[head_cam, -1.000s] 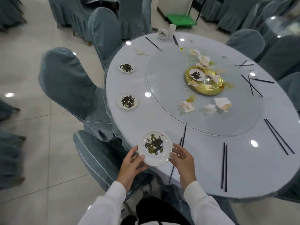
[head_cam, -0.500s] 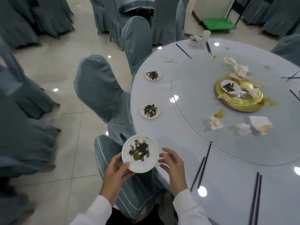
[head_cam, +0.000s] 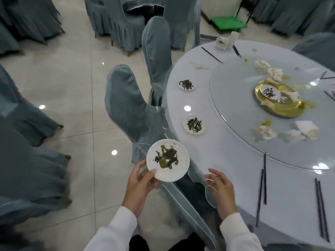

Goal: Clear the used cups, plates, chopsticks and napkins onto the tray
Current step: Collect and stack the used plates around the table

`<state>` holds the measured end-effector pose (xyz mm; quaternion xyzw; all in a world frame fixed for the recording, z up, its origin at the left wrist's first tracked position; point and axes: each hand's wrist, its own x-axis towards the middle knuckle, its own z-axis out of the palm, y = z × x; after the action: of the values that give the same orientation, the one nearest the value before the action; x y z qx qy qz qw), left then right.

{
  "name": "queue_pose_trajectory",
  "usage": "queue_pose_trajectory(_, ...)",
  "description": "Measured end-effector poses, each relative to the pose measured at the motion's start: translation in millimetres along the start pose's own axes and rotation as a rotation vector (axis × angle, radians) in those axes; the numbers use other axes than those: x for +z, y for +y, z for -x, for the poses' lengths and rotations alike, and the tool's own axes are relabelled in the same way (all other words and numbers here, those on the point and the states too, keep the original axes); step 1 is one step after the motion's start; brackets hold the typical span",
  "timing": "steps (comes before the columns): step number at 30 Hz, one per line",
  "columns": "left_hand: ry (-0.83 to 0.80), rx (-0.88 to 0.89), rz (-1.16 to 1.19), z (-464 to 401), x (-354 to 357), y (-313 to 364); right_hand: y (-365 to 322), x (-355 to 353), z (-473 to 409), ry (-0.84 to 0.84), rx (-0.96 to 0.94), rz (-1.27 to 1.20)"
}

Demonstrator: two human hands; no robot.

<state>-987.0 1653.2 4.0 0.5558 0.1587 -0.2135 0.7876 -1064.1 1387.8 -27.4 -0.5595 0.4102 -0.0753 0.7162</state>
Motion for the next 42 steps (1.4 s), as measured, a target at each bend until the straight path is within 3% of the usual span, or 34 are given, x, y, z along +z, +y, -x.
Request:
queue_pose_trajectory(8,-0.007,-0.027,0.032,-15.2,-82.1,52.3,12.2,53.5,16.0,0.092,0.092,-0.047)
queue_pose_trajectory(14,0.021,-0.043,0.055,-34.0,-101.5,63.9,4.7,80.5,7.7,0.075,0.071,-0.062)
queue_pose_trajectory(27,-0.047,-0.079,-0.079,-108.5,-71.5,81.6,-13.9,102.3,-75.8,0.104,0.18,-0.073)
queue_pose_trajectory(42,-0.026,-0.16,-0.345,-202.1,-24.0,117.9,-15.6,138.5,-218.7,0.334,0.354,-0.455)
